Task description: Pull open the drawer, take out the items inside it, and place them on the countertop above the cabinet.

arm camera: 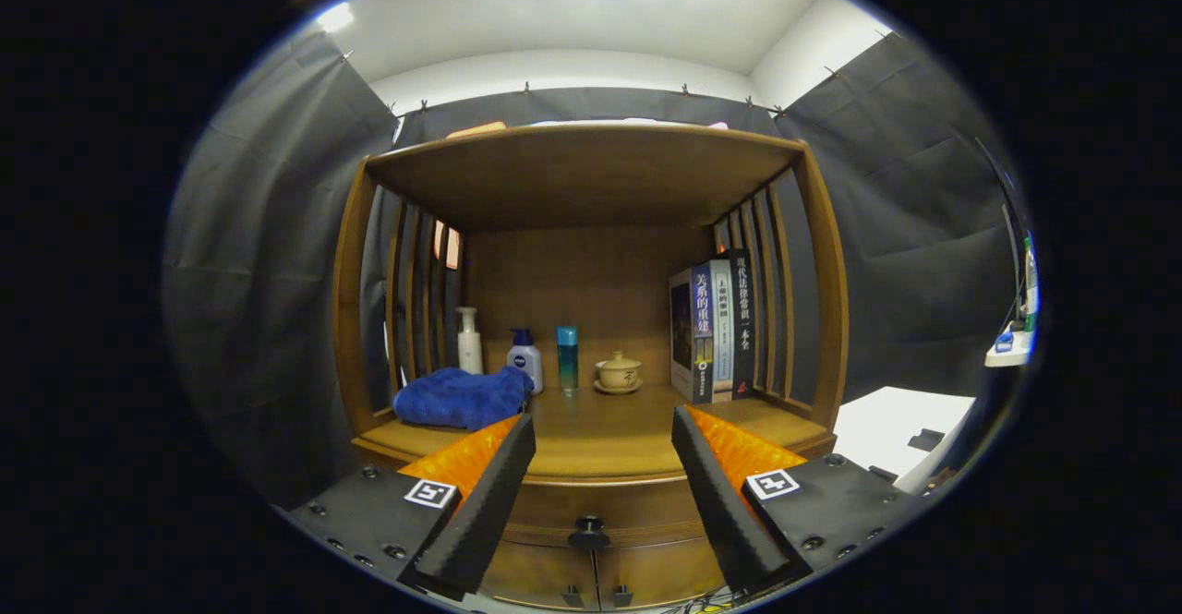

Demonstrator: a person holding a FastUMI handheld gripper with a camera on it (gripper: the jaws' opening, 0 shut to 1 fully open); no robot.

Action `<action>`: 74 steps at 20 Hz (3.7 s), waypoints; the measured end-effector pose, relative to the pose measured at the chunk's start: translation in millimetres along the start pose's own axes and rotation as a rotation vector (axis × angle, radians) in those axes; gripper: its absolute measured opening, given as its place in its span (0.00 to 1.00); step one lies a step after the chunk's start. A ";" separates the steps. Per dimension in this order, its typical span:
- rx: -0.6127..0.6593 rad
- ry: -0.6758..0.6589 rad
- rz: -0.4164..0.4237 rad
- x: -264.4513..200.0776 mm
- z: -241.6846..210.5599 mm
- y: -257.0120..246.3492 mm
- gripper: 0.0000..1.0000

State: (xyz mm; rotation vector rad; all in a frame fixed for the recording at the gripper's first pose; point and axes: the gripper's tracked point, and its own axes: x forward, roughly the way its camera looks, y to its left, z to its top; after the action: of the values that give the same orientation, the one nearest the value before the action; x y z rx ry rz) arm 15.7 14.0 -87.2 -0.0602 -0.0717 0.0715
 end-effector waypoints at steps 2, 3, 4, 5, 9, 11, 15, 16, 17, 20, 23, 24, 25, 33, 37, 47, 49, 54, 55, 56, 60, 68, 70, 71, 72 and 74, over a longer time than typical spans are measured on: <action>0.008 0.023 0.006 3.6 -22.0 2.6 0.98; 0.018 0.035 0.010 5.3 -32.8 3.5 0.98; 0.024 0.052 0.010 5.5 -43.3 4.3 0.98; 0.024 0.066 0.008 6.8 -53.1 4.1 0.98; 0.010 0.121 0.010 16.1 -90.5 3.3 0.98; 0.017 0.156 0.019 21.7 -108.0 4.4 0.98; 0.055 0.202 0.037 29.1 -136.8 9.8 0.98; 0.055 0.211 0.036 30.2 -143.1 9.9 0.98; 0.056 0.214 0.038 31.5 -146.4 10.3 0.97; 0.056 0.234 0.041 37.6 -161.4 10.6 0.89; 0.105 0.245 0.049 42.3 -168.0 11.7 0.80; 0.116 0.247 0.049 45.0 -168.6 10.9 0.77; 0.118 0.256 0.047 48.0 -172.8 8.1 0.74; 0.191 0.330 0.027 55.1 -190.6 1.1 0.54; 0.170 0.321 0.045 56.4 -191.7 -0.9 0.48; 0.113 0.327 -0.003 54.3 -194.6 -2.1 0.38; 0.111 0.325 -0.001 48.9 -193.4 -2.2 0.38; 0.101 0.315 0.001 29.8 -191.3 -1.4 0.38; 0.101 0.315 0.001 26.5 -191.2 -0.8 0.38; 0.101 0.314 0.002 22.3 -190.4 -0.1 0.38; 0.088 0.319 0.004 10.0 -188.7 0.5 0.38; 0.074 0.319 0.012 -26.6 -183.6 2.5 0.38; 0.061 0.321 0.016 -35.0 -183.5 3.2 0.38; 0.057 0.322 0.017 -39.3 -184.0 2.8 0.38; 0.058 0.324 0.019 -44.8 -185.0 3.3 0.38; 0.068 0.315 0.017 -55.5 -183.7 4.0 0.38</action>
State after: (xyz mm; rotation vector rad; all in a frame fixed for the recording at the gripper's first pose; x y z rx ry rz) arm -26.3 3.3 -274.2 -0.0041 0.2455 0.0804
